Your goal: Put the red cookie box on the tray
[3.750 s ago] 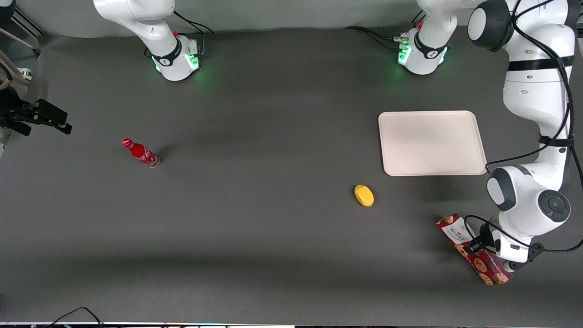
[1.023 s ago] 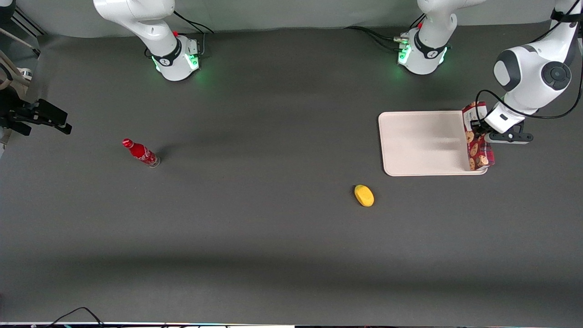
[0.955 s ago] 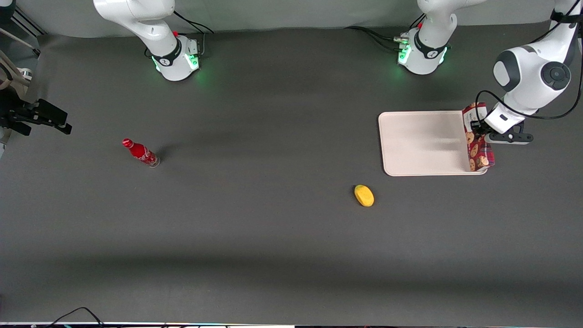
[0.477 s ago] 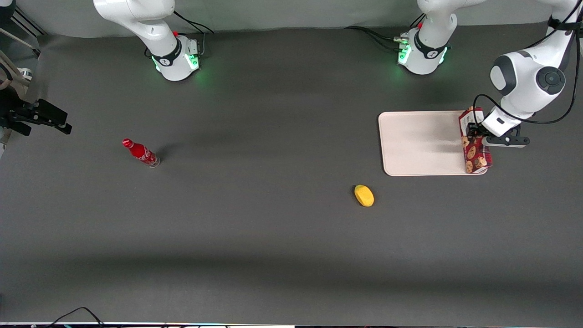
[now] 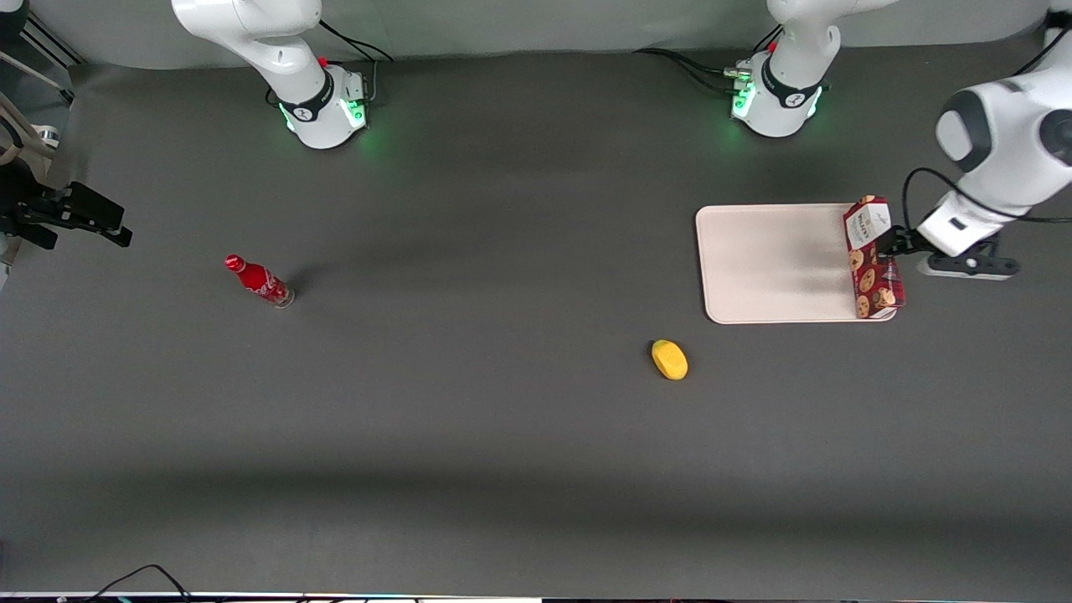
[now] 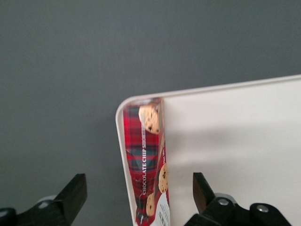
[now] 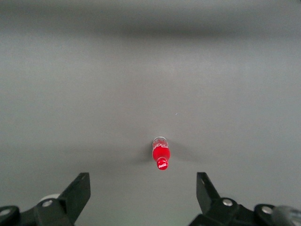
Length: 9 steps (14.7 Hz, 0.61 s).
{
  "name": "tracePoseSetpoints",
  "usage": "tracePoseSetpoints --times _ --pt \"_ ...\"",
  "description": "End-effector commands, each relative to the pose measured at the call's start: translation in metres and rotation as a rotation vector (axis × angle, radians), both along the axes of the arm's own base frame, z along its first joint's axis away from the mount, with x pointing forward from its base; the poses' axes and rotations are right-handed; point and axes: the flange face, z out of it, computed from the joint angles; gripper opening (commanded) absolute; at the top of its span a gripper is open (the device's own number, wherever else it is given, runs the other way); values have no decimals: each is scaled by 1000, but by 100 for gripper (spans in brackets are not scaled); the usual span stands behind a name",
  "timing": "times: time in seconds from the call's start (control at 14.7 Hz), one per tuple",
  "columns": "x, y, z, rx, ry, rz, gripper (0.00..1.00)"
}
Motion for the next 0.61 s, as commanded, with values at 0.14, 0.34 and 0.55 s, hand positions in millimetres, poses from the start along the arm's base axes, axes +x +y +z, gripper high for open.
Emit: tracePoseSetpoints --times 0.14,0.34,0.55 --pt "60 -46 143 6 18 92 100" --pt "78 -62 218 10 55 84 100" --pt "79 -77 263 7 67 61 100"
